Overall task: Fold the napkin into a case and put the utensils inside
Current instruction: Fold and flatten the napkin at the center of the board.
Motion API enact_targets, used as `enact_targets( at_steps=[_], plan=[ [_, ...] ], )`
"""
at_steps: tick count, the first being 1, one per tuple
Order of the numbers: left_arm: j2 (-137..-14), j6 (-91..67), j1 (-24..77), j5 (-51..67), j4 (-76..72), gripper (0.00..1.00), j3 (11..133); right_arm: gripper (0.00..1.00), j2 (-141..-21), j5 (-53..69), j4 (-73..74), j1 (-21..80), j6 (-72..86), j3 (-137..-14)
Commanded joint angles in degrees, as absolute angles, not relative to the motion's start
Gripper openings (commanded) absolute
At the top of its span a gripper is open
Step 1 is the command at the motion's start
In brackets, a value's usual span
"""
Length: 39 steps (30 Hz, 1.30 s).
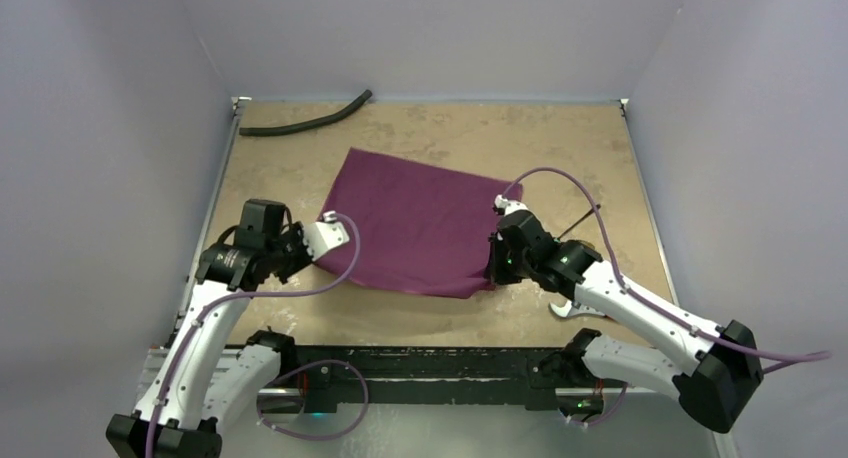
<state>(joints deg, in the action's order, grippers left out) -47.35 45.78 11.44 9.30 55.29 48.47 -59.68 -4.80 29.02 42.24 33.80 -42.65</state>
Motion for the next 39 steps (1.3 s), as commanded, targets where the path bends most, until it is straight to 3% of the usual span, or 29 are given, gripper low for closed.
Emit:
enact_targets(
  at_steps=[1, 9, 22, 23, 27, 32, 36, 39],
  plan=[
    [-44.9, 50.2, 11.6, 11.5, 64.5, 0.0, 48.7, 0.0, -59.6, -1.0, 31.6, 43.3, 38.6, -43.0],
    [-48.1, 48.1, 11.7, 12.5, 60.8, 0.0, 49.7, 0.0, -67.1, -6.3, 30.4, 43.3, 37.3, -50.5],
    [-72.6, 40.6, 11.7, 4.4, 30.6, 0.0, 50.6, 0.02, -80.4, -8.7, 20.8, 32.7, 31.5, -56.5],
    [-74.4, 40.6, 11.7, 3.4, 28.8, 0.0, 50.5, 0.05, -81.5, -8.9, 20.6, 32.5, 31.2, -56.6],
    [-80.8, 39.8, 11.7, 0.3, 21.5, 0.0, 51.0, 0.35, -84.9, -9.7, 19.1, 32.3, 30.7, -56.8],
    [-88.3, 36.5, 11.7, -7.1, 12.7, 0.0, 52.7, 0.62, -86.9, -14.8, 17.3, 31.4, 31.3, -57.9],
    [-94.1, 33.4, 11.7, -10.5, 10.7, 0.0, 55.1, 0.66, -86.4, -17.2, 16.8, 30.9, 31.8, -58.6],
    [-95.8, 32.2, 11.7, -10.9, 10.6, 0.07, 56.0, 0.71, -84.3, -16.9, 14.8, 30.9, 32.0, -55.4]
  ],
)
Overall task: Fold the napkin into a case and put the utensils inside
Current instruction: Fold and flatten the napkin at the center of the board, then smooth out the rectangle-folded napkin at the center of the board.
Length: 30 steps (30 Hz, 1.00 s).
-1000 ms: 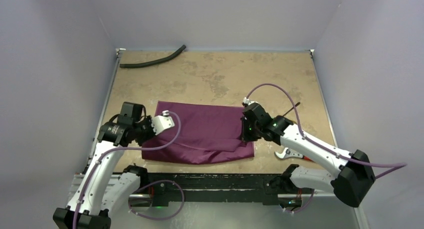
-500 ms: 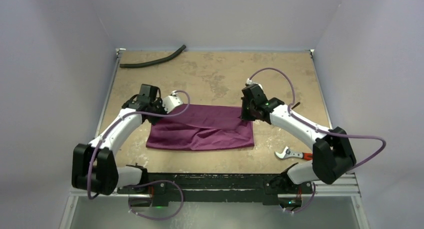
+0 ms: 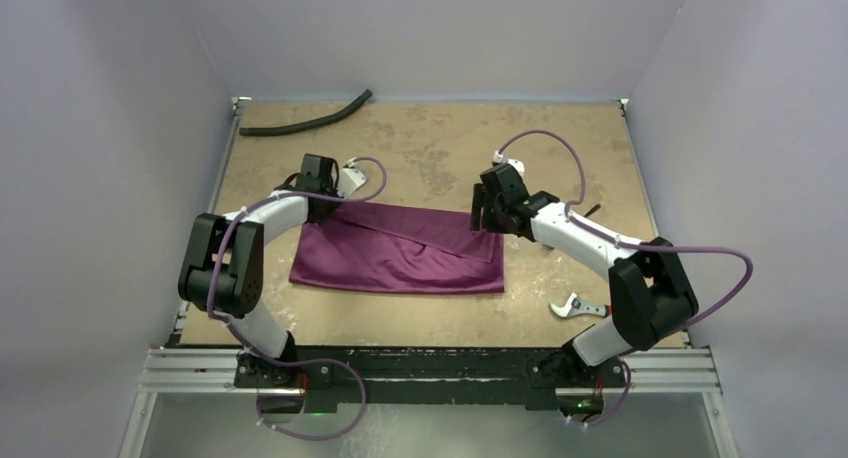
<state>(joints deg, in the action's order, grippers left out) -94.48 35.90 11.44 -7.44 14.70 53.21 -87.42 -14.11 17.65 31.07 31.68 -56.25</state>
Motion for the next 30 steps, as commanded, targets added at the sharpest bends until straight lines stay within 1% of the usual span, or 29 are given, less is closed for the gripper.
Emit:
enact_targets(
  at_steps=[1, 4, 5, 9, 11, 13, 15, 16, 17, 19, 24, 30],
  plan=[
    [-96.0, 31.8, 11.7, -11.0, 10.2, 0.1, 55.9, 0.72, -83.3, -15.2, 13.8, 30.8, 32.3, -53.1],
    [-96.3, 30.8, 11.7, -11.2, 9.3, 0.16, 56.1, 0.74, -81.9, -11.8, 12.4, 30.9, 33.8, -49.0],
    [-96.5, 30.3, 11.7, -10.7, 10.0, 0.2, 56.5, 0.75, -81.2, -10.9, 12.2, 30.9, 34.2, -48.0],
    [-97.7, 28.4, 11.7, -8.8, 14.3, 0.43, 59.7, 0.78, -78.6, -5.4, 11.1, 30.9, 35.6, -44.8],
    [-97.8, 27.8, 11.7, -8.1, 15.3, 0.45, 60.4, 0.8, -77.9, -4.5, 10.6, 30.9, 36.1, -43.1],
    [-97.3, 27.5, 11.7, -7.6, 15.5, 0.45, 60.5, 0.81, -77.3, -1.0, 9.5, 31.0, 37.4, -41.3],
    [-96.7, 27.5, 11.7, -7.1, 16.2, 0.46, 60.5, 0.8, -77.9, -0.6, 7.3, 30.9, 37.6, -40.6],
    [-96.2, 27.6, 11.7, -6.2, 16.9, 0.59, 60.6, 0.8, -79.0, -0.4, 6.8, 30.9, 37.4, -40.8],
    [-95.8, 27.7, 11.7, -5.6, 17.8, 0.61, 60.7, 0.79, -80.2, -0.2, 6.3, 30.9, 37.2, -41.2],
    [-94.4, 28.2, 11.7, -3.5, 20.3, 0.62, 60.8, 0.78, -82.5, -0.1, 4.9, 30.8, 37.0, -41.8],
    [-92.4, 32.1, 11.7, 2.8, 27.6, 0.63, 59.6, 0.69, -85.1, -0.1, 3.5, 30.2, 36.5, -44.5],
    [-91.7, 35.7, 11.8, 0.6, 25.6, 0.63, 54.1, 0.67, -86.8, -0.1, 3.4, 24.7, 33.7, -50.4]
  ],
)
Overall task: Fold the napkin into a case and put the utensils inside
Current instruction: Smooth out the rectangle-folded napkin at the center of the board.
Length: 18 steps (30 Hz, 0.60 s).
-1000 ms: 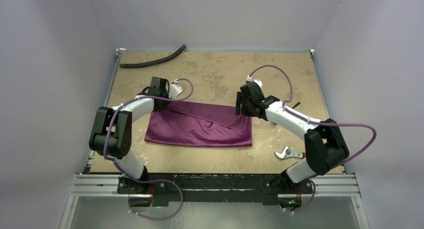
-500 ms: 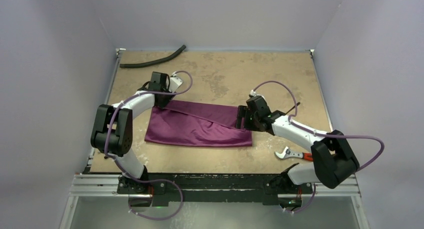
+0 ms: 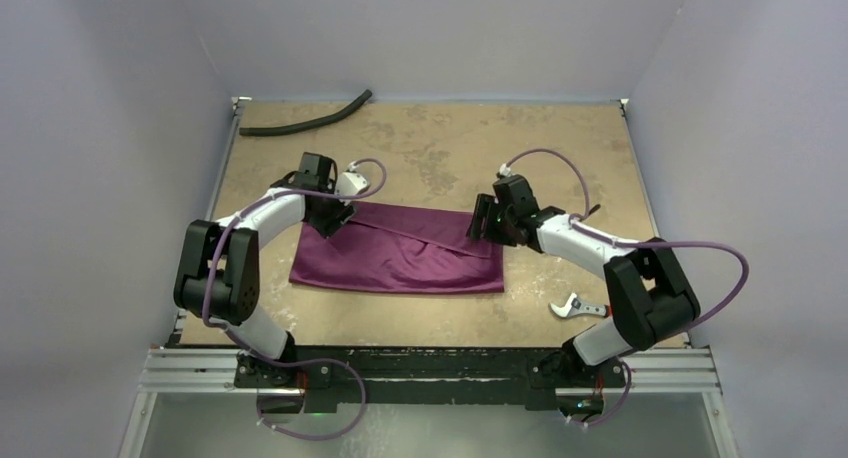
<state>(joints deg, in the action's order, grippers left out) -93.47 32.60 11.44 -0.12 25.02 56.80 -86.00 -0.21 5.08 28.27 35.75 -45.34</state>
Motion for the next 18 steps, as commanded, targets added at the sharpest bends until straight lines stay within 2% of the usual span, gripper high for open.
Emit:
enact_targets(
  at_steps=[1, 14, 16, 18],
  plan=[
    [-91.7, 35.9, 11.7, 0.3, 25.1, 0.63, 53.7, 0.67, -87.4, -0.1, 3.4, 23.8, 33.3, -51.5],
    [-91.6, 38.5, 11.7, 0.2, 23.6, 0.63, 53.4, 0.65, -98.6, -0.3, 0.2, 16.7, 30.2, -57.9],
    [-91.5, 38.5, 11.9, 1.0, 24.2, 0.63, 53.9, 0.64, -98.0, -0.9, 0.2, 16.6, 30.0, -58.1],
    [-91.3, 38.2, 12.2, 1.7, 24.7, 0.63, 54.6, 0.58, -96.9, -1.1, -0.9, 16.6, 29.9, -57.3]
  ],
)
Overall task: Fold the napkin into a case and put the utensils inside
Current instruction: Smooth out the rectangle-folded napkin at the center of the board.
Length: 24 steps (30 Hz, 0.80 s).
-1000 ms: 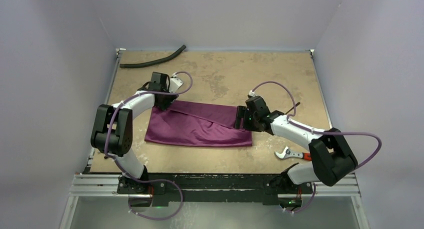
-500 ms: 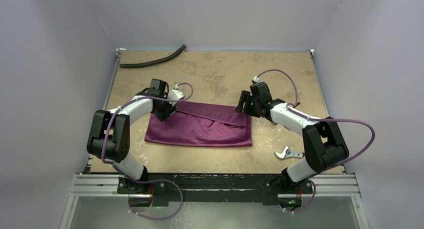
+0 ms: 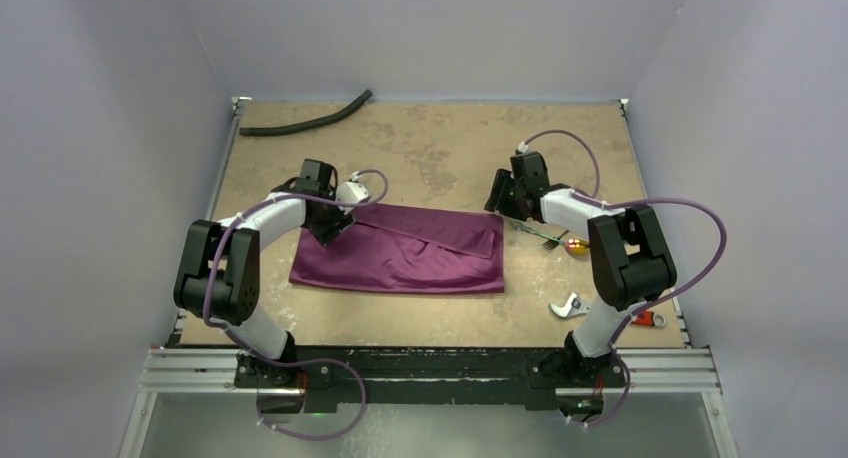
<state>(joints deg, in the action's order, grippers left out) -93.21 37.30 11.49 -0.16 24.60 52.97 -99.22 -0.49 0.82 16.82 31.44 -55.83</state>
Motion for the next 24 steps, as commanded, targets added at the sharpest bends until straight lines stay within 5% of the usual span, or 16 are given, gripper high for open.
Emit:
enact_targets(
  at_steps=[1, 9, 24],
  plan=[
    [-91.4, 37.9, 12.4, 2.1, 24.9, 0.63, 55.1, 0.54, -96.7, -1.2, -1.1, 16.6, 29.8, -57.3],
    [-94.7, 34.7, 14.5, 3.3, 26.6, 0.63, 61.5, 0.15, -97.8, -0.6, -1.4, 16.8, 28.1, -57.1],
    [-109.0, 32.5, 16.6, 3.7, 28.5, 0.61, 80.8, 0.0, -98.9, -0.1, -0.1, 17.0, 27.3, -56.0]
  ],
)
